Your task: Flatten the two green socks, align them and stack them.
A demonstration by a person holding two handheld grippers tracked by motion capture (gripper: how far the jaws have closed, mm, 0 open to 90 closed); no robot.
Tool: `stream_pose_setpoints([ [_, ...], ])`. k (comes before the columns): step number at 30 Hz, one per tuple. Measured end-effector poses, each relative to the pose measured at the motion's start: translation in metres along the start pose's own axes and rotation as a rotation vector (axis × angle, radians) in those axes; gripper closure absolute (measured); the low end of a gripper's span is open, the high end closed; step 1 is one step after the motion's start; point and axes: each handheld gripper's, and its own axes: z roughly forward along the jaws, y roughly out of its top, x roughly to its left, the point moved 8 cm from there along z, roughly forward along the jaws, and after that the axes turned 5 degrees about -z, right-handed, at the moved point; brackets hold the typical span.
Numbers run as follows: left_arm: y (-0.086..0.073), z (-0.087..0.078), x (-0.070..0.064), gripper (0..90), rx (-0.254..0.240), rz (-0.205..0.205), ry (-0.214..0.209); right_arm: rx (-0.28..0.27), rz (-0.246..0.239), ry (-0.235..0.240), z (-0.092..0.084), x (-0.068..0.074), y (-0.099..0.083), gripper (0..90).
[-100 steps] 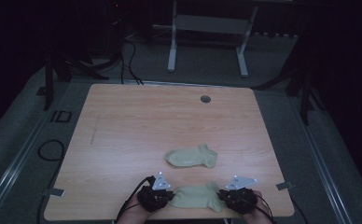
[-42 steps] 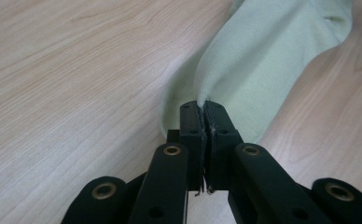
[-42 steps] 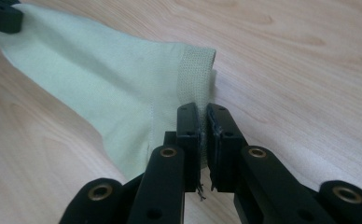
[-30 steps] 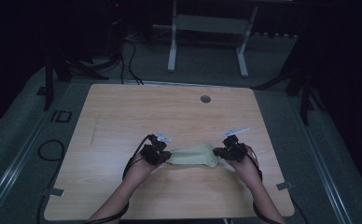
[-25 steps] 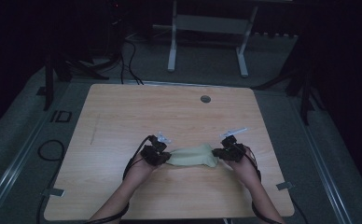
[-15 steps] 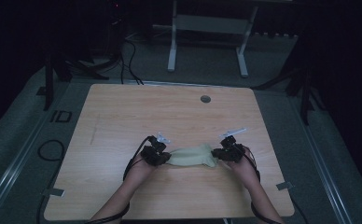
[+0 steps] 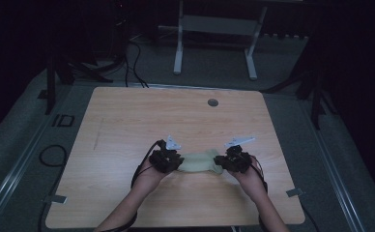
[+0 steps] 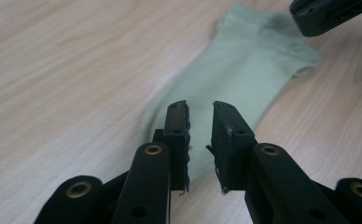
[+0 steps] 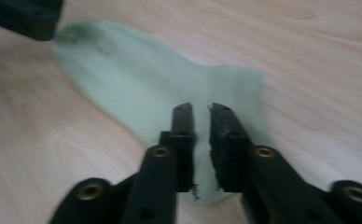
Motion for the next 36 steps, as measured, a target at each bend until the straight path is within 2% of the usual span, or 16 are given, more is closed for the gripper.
stream_pose_setpoints([
  [2,-0.006,0.012,0.0,83.0,0.036,-0.012,-0.001,0.026,-0.016,0.01,0.006,0.006,-0.005,89.4],
  [7,-0.015,0.028,0.005,85.0,0.065,-0.035,0.006,0.061,-0.013,0.014,0.016,0.006,-0.016,89.4],
  [11,-0.018,0.029,0.008,85.0,0.061,-0.044,0.005,0.059,0.006,0.028,0.019,0.002,-0.023,89.3],
  [13,-0.019,0.028,0.008,85.0,0.065,-0.035,0.009,0.059,0.006,0.022,0.018,-0.001,-0.024,88.9],
  [20,-0.02,0.027,0.008,84.2,0.057,-0.055,-0.004,0.067,0.01,0.017,0.016,-0.004,-0.025,87.2],
  [23,-0.016,0.025,0.003,75.0,0.045,-0.044,-0.015,0.06,0.006,0.029,0.014,0.0,-0.021,83.5],
  [24,-0.014,0.022,0.002,69.1,0.034,-0.043,-0.018,0.047,0.005,0.036,0.011,0.001,-0.018,82.8],
  [25,-0.012,0.019,0.0,66.9,0.012,-0.045,-0.02,0.032,0.005,0.041,0.009,0.002,-0.015,81.4],
  [27,-0.006,0.013,0.0,58.2,-0.02,-0.05,0.008,0.011,0.0,0.041,0.003,0.003,-0.009,77.8],
  [28,-0.006,0.013,0.0,53.6,-0.02,-0.05,0.008,0.011,0.0,0.041,0.003,0.003,-0.009,77.8],
  [29,-0.001,0.007,-0.002,51.9,-0.057,-0.051,-0.005,-0.013,0.0,0.034,-0.003,0.003,-0.003,70.0],
  [31,0.001,0.003,-0.004,42.5,-0.076,-0.05,-0.016,-0.046,0.001,0.038,-0.008,0.003,0.002,58.4],
  [32,0.001,0.003,-0.004,38.5,-0.076,-0.05,-0.016,-0.046,0.001,0.038,-0.008,0.003,0.002,58.4],
  [33,0.001,0.001,-0.003,33.9,-0.079,-0.056,-0.011,-0.068,-0.001,0.038,-0.011,0.002,0.005,47.4],
  [34,0.0,0.001,-0.003,27.3,-0.078,-0.066,-0.006,-0.08,0.003,0.037,-0.013,0.001,0.006,45.0],
  [36,-0.003,0.001,-0.005,12.0,-0.078,-0.066,-0.009,-0.089,0.006,0.043,-0.015,0.002,0.006,34.4],
])
